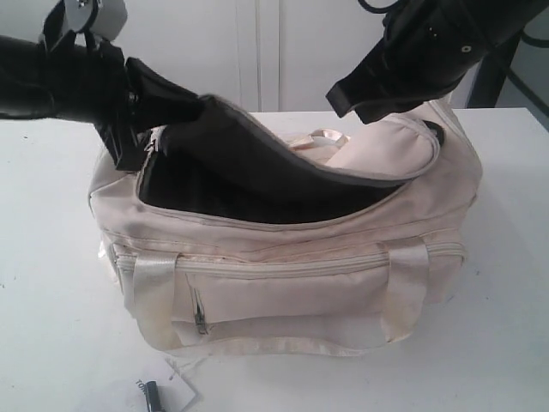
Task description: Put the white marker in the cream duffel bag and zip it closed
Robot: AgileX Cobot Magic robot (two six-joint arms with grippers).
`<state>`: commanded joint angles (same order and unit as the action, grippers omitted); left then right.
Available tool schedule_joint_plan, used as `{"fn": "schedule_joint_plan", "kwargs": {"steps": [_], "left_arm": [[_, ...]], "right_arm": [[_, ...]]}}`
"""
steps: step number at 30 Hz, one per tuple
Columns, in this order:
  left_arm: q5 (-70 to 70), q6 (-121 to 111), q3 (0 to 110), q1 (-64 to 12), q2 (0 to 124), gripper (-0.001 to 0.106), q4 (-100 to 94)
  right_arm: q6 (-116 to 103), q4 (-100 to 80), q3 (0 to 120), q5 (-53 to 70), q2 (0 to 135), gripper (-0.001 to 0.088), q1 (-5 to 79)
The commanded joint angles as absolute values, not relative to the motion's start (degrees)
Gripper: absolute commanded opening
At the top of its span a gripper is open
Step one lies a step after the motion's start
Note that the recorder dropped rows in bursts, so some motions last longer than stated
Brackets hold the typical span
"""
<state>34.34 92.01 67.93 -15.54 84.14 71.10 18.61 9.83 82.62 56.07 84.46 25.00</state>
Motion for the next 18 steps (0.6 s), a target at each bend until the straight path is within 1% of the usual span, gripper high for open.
{"fn": "schedule_joint_plan", "kwargs": {"steps": [4,9,14,18], "left_arm": [[36.1,84.2,71.0,-15.5,84.8,0.0,68.3],[39.1,75.7,74.0,-15.5,86.8,0.0,65.5],[39.1,71.7,75.7,-15.5,88.7,0.0,65.5],[38.3,69.8,76.2,-15.5,89.1,0.0,65.5]], "right_arm": [[23.6,14.4,82.6,56.6,84.5,0.0,25.0],[33.5,21.9,82.6,60.7,84.5,0.0,25.0],[41.6,31.3,82.6,64.5,84.7,0.0,25.1],[45.3,34.7,82.6,66.5,85.8,0.0,25.5]]}}
